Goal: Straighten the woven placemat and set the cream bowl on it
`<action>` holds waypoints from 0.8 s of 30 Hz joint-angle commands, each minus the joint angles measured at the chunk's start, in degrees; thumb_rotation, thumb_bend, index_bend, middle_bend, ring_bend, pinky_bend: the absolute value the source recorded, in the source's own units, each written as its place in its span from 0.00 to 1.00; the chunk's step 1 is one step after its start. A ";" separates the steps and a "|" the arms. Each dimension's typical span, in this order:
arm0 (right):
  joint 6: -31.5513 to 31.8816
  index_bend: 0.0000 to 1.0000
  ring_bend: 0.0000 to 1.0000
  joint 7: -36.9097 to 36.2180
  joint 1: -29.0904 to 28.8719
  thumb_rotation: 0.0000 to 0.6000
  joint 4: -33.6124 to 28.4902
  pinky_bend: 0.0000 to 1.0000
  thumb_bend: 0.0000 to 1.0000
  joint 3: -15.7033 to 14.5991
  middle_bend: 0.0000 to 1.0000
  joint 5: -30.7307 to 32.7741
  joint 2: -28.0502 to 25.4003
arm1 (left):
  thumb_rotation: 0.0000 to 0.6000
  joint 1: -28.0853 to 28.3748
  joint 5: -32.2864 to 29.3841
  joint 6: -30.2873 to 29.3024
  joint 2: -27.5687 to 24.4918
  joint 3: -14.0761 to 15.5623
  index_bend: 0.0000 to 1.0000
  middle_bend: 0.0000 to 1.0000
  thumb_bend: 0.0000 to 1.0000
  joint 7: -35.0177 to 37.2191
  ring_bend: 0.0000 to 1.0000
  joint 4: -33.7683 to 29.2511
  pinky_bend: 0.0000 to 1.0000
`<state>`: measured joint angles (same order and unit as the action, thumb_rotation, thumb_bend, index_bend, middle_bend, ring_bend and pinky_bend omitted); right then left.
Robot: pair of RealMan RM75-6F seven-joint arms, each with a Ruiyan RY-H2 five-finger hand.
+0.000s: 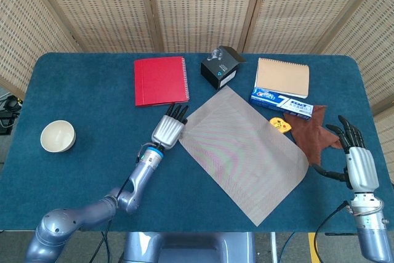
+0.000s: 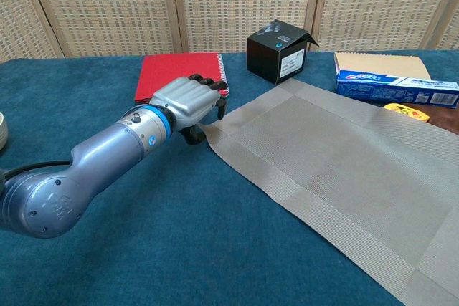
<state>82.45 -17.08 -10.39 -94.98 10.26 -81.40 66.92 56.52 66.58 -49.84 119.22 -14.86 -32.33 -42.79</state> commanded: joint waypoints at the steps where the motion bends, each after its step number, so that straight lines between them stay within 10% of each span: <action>1: -0.01 0.20 0.00 -0.13 0.01 1.00 -0.07 0.00 0.15 0.00 0.00 -0.07 -0.05 | 1.00 0.13 0.05 0.04 0.35 0.01 0.38 0.00 0.42 -0.10 0.00 0.84 0.00; 24: -0.42 0.21 0.00 -0.83 -0.04 1.00 -0.43 0.00 0.15 -0.20 0.00 -0.44 -0.31 | 1.00 0.65 0.23 -0.50 2.85 -0.89 0.65 0.00 0.49 1.49 0.00 6.25 0.00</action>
<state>82.04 -17.92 -10.43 -95.41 10.06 -81.84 66.61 57.30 66.75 -50.25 122.15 -15.82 -30.93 -36.46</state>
